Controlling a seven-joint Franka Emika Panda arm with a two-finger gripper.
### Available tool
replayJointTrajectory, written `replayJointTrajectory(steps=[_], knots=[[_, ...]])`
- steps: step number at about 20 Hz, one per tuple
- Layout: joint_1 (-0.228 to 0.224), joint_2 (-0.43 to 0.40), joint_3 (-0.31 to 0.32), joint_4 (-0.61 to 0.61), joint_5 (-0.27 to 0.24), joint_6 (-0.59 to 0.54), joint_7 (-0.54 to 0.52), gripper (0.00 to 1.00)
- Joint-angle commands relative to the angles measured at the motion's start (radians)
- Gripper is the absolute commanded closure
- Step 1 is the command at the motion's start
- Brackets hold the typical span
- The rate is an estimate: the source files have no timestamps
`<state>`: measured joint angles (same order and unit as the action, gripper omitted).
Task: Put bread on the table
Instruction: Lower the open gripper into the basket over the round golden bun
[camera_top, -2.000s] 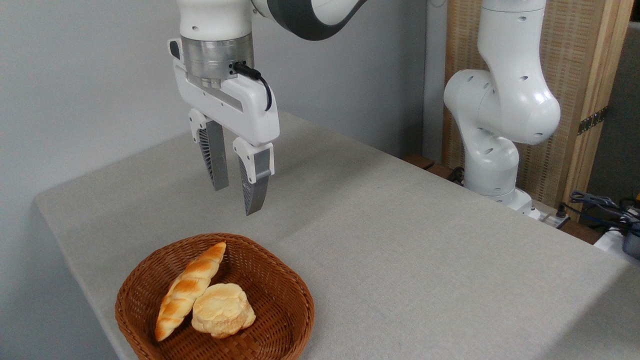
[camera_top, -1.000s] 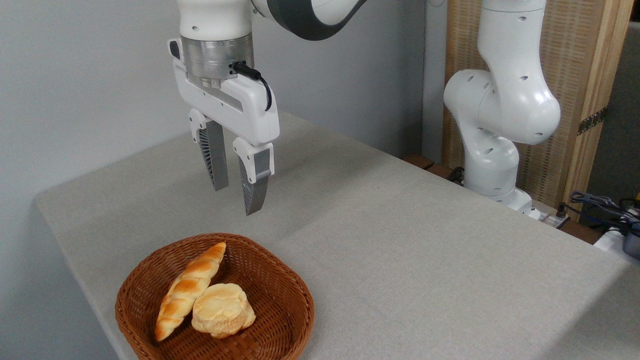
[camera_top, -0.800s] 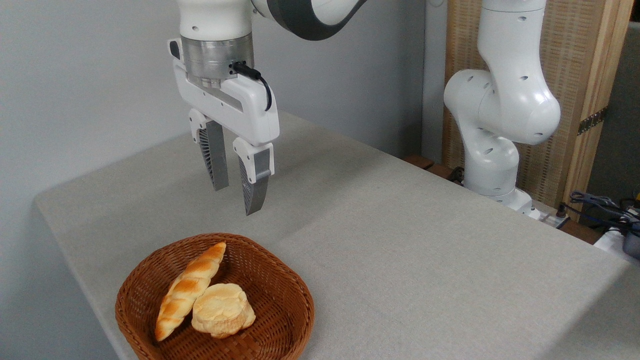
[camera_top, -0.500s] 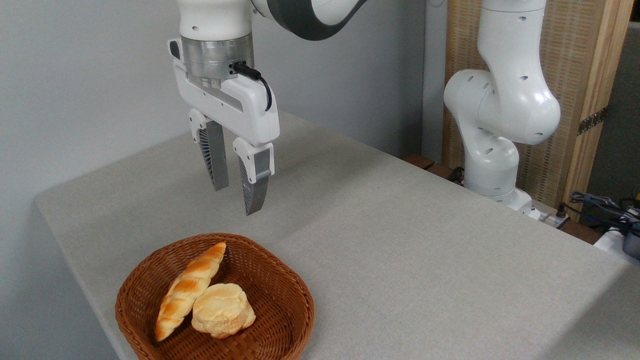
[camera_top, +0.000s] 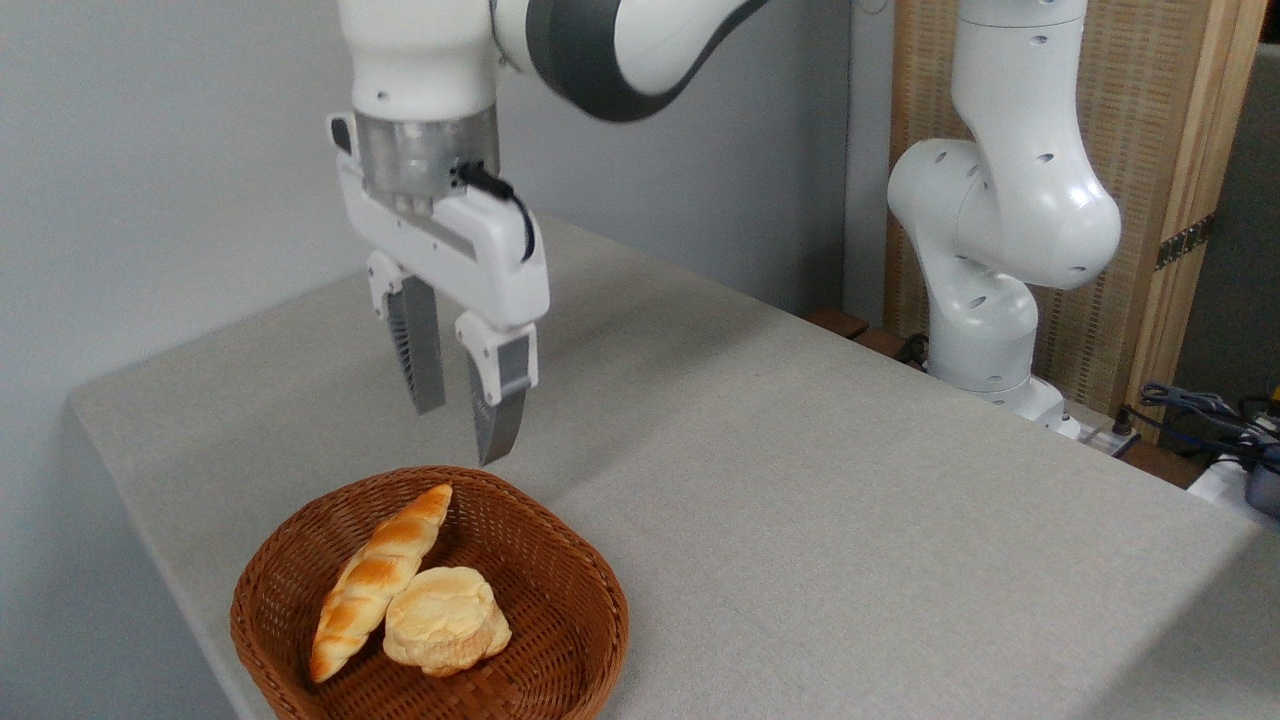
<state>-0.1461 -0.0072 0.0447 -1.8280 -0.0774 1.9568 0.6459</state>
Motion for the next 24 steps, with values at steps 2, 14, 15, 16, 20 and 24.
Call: replayJointTrajectory(steps=[2, 14, 15, 16, 20, 24], knots=[[-0.007, 0.059, 0.007, -0.014, 0.001, 0.114, -0.005, 0.00], [0.000, 0.121, 0.055, -0.014, 0.015, 0.175, 0.380, 0.00], [0.003, 0.124, 0.058, -0.014, 0.015, 0.175, 0.408, 0.00], [0.011, 0.127, 0.075, -0.014, 0.015, 0.175, 0.470, 0.00], [0.013, 0.151, 0.083, -0.014, 0.015, 0.179, 0.601, 0.00], [0.023, 0.179, 0.084, -0.014, 0.016, 0.218, 0.661, 0.00]])
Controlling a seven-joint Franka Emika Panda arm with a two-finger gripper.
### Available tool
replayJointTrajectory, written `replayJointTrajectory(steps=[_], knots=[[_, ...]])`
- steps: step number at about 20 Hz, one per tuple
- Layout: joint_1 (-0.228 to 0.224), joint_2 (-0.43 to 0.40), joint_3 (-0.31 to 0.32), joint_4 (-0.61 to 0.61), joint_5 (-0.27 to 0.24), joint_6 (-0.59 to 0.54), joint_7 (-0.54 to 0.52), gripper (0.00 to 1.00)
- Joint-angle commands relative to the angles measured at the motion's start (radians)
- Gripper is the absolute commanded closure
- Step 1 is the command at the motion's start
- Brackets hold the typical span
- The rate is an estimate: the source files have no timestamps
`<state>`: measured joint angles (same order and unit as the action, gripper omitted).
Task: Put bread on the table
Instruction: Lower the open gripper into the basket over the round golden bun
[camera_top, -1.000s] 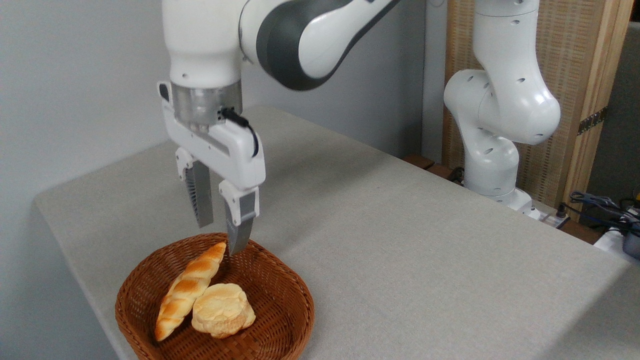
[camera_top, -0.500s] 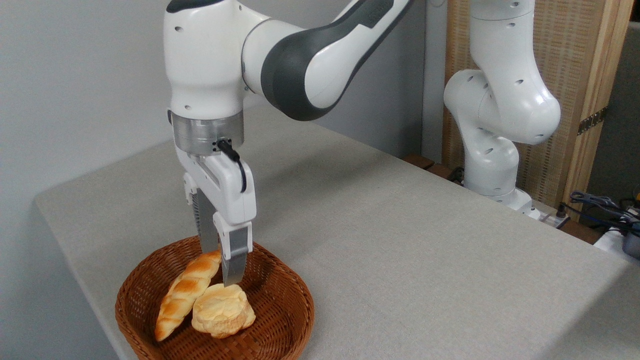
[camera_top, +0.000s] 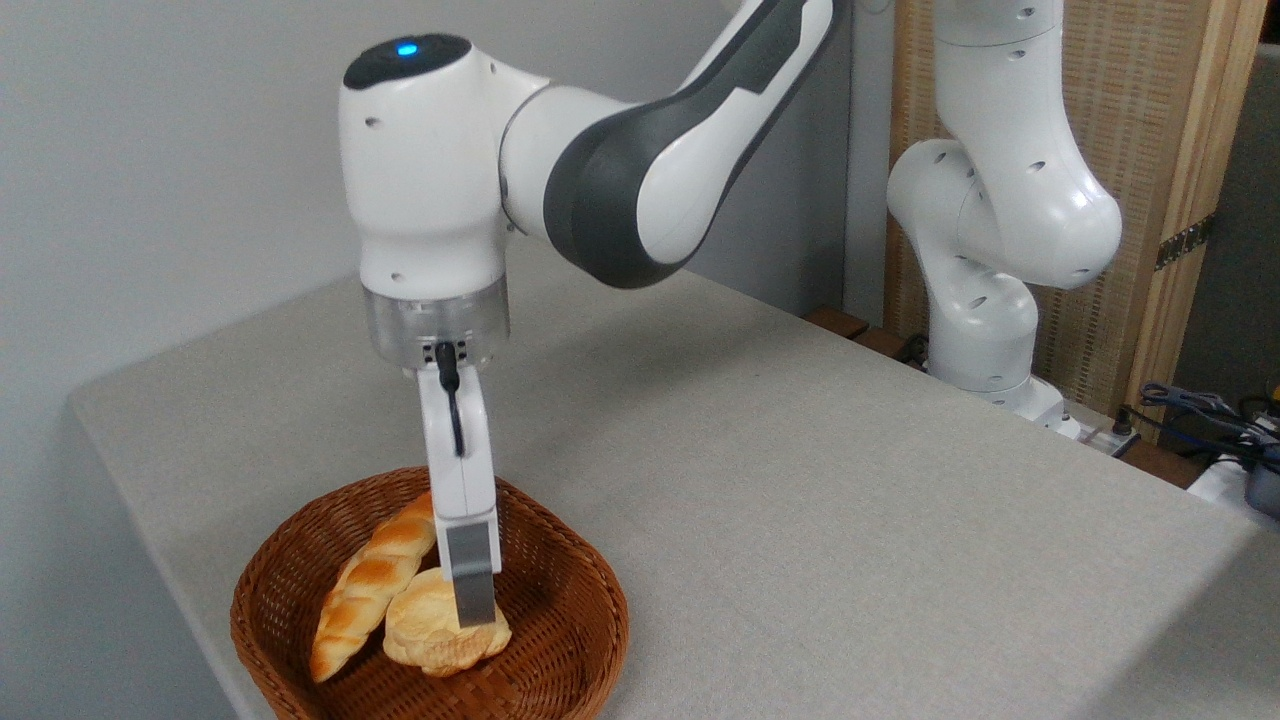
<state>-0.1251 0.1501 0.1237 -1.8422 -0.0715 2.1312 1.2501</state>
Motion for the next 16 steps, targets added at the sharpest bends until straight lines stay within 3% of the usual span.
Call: replayJointTrajectory(steps=[1, 14, 15, 16], knots=[[0.002, 0.029, 0.004, 0.001, 0.009, 0.047, 0.057, 0.00], [-0.002, 0.072, -0.012, 0.003, 0.007, 0.087, 0.055, 0.00], [-0.004, 0.072, -0.012, 0.003, 0.009, 0.087, 0.057, 0.06], [-0.005, 0.072, -0.012, 0.003, 0.009, 0.087, 0.057, 0.22]])
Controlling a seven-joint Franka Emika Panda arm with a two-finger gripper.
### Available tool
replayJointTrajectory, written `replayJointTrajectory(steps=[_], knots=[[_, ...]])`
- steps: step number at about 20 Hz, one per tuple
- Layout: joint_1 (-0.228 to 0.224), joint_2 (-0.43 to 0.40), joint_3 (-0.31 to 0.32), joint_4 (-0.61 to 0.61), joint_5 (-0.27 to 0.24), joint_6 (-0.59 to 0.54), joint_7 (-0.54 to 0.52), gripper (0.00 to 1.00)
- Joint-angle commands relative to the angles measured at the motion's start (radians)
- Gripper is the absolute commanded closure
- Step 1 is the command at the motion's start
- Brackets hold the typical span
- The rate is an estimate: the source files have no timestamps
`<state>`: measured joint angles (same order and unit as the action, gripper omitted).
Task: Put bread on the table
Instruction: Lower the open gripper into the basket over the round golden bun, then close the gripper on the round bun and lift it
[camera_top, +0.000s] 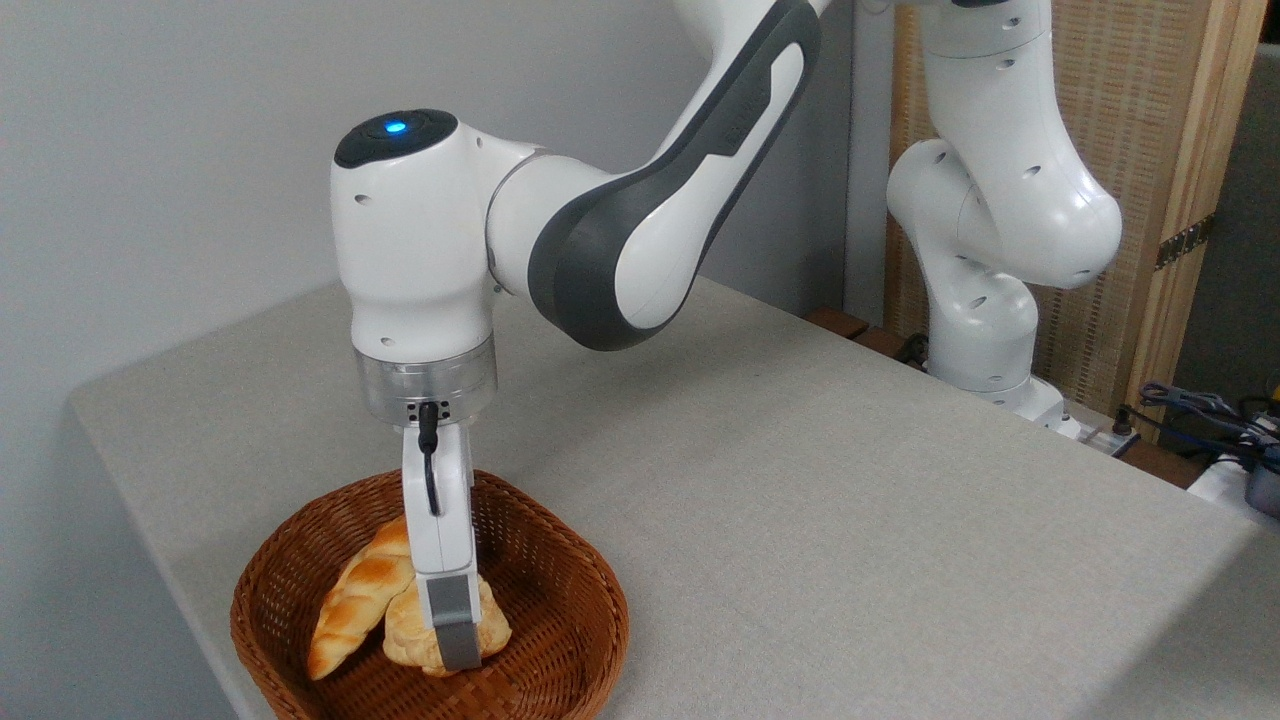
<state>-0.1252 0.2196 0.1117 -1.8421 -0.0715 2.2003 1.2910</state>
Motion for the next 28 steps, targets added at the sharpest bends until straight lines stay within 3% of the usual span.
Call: replayJointTrajectory(steps=[1, 3, 15, 23, 28], knots=[[-0.005, 0.003, 0.000, 0.003, 0.009, 0.016, 0.018, 0.37], [-0.004, 0.003, 0.000, 0.003, 0.009, 0.018, 0.019, 0.51], [-0.002, -0.029, 0.008, 0.003, 0.007, 0.003, 0.021, 0.51], [-0.002, -0.154, 0.011, 0.003, -0.002, -0.178, -0.013, 0.50], [-0.019, -0.217, -0.009, 0.003, -0.007, -0.341, -0.235, 0.46]])
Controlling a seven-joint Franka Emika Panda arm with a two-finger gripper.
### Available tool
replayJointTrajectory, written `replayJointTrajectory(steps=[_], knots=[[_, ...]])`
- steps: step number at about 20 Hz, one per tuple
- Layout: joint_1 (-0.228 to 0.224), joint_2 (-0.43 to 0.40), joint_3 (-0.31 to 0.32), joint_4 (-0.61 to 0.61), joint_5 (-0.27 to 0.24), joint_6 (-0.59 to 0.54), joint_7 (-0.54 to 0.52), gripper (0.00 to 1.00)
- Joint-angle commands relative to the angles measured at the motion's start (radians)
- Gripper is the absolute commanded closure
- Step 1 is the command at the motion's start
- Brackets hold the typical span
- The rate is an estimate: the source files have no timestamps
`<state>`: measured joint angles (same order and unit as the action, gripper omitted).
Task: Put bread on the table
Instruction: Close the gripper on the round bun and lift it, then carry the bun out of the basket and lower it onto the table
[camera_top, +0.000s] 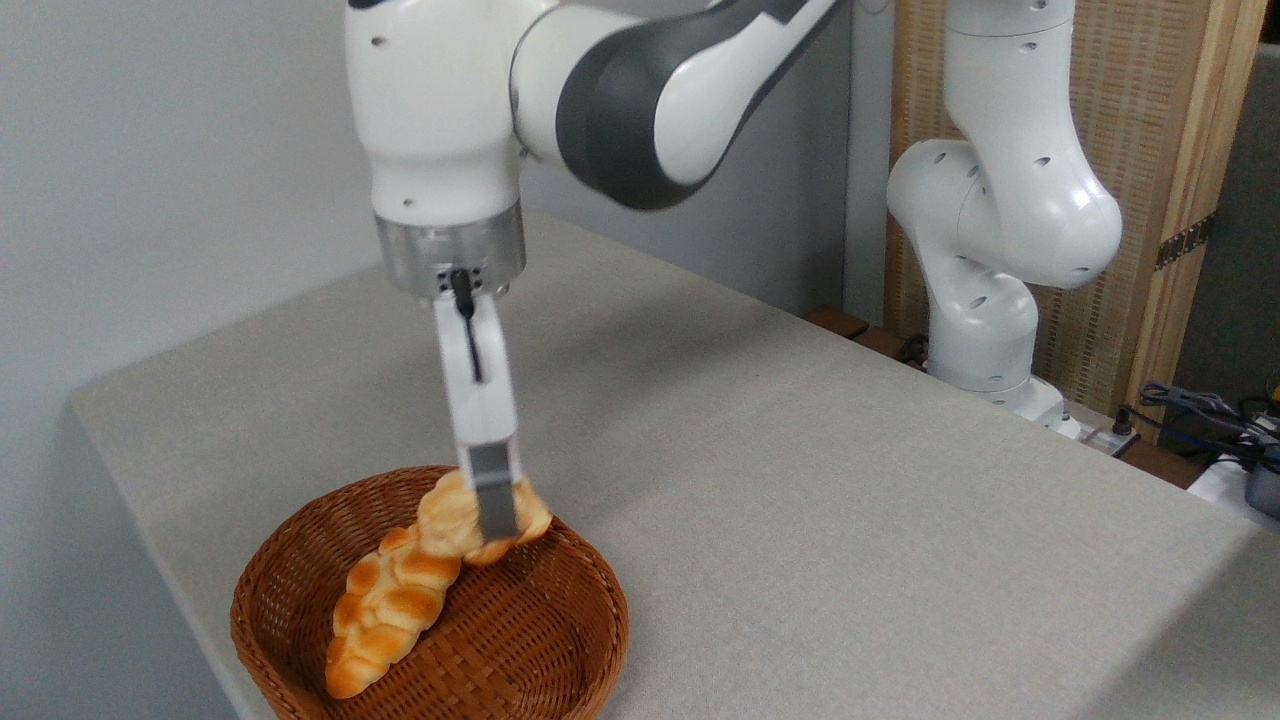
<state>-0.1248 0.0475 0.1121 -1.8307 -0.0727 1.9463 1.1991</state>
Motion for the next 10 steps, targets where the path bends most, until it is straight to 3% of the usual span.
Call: replayJointTrajectory(steps=[1, 7, 10], knots=[[-0.022, -0.057, -0.018, -0.010, -0.007, -0.110, -0.200, 0.45], [-0.024, -0.090, -0.100, -0.013, -0.033, -0.208, -0.349, 0.45], [-0.039, -0.109, -0.132, -0.074, -0.033, -0.230, -0.421, 0.42]])
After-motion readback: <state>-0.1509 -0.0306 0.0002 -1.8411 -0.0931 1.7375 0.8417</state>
